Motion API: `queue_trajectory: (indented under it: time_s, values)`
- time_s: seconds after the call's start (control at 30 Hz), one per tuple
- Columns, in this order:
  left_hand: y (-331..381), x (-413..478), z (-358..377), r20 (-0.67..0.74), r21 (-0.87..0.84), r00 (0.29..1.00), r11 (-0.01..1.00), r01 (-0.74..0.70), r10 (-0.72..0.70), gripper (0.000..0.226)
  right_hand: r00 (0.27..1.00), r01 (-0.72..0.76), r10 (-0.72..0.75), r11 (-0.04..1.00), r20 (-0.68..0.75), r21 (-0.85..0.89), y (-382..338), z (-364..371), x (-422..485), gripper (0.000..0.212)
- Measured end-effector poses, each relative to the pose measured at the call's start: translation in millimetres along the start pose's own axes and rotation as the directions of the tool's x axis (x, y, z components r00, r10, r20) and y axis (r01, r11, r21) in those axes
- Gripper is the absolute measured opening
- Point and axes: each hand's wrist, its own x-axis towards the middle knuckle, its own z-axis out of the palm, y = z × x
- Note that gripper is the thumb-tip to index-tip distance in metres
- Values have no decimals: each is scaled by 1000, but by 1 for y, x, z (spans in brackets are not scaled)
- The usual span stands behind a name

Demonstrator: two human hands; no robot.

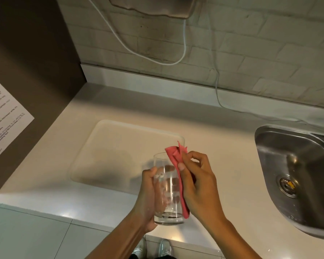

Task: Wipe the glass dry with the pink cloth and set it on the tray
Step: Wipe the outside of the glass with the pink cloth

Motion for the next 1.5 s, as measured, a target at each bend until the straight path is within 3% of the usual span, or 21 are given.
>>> queue_trajectory:
  time_s: [0.13, 0.23, 0.4, 0.5, 0.67, 0.8, 0.97, 1.13, 1.3, 1.4, 1.5]
  values:
    - [3, -3, -2, -9, 38, 999, 999, -33, 33, 76, 990, 127, -121, 989, 77, -77, 1, 2, -26, 41]
    - [-5, -6, 0, -13, 11, 1000, 1000, -1, 1, 76, 1000, 4, -4, 1000, 14, -27, -2, -2, -9, 36]
    - [1, -8, 1, 7, 2, 999, 999, -48, 48, 74, 995, 87, -83, 994, 64, -71, -5, 6, -31, 43]
    - [-4, -11, 3, 3, -27, 1000, 999, -28, 28, 76, 995, -96, 92, 991, 46, 96, -4, 1, -16, 37]
    - [2, -10, 3, 3, -15, 998, 997, -70, 70, 74, 998, 25, -24, 1000, 64, -12, -6, 6, -33, 39]
    - [-10, -17, 3, -28, -12, 999, 999, -32, 32, 77, 992, -122, 121, 992, 25, 34, -4, -2, -16, 38]
    - [-2, -16, -2, -33, -5, 998, 999, -54, 54, 76, 994, 40, -36, 998, 102, -43, -8, 2, -36, 40]
    - [-6, -18, 2, -29, -30, 999, 999, -33, 32, 73, 1000, -11, 12, 1000, 18, -16, -14, -2, -12, 33]
    - [5, -15, -1, -6, -43, 998, 997, -62, 62, 74, 978, 181, -160, 970, 137, -161, -7, 0, -48, 39]
    - [-5, -17, 2, 8, -39, 999, 999, -32, 32, 72, 998, 18, -13, 997, 57, -75, -8, -4, -24, 34]
    - [-3, -11, -1, -14, -57, 999, 998, -41, 41, 72, 994, 99, -91, 982, 56, -159, -12, 3, -27, 36]
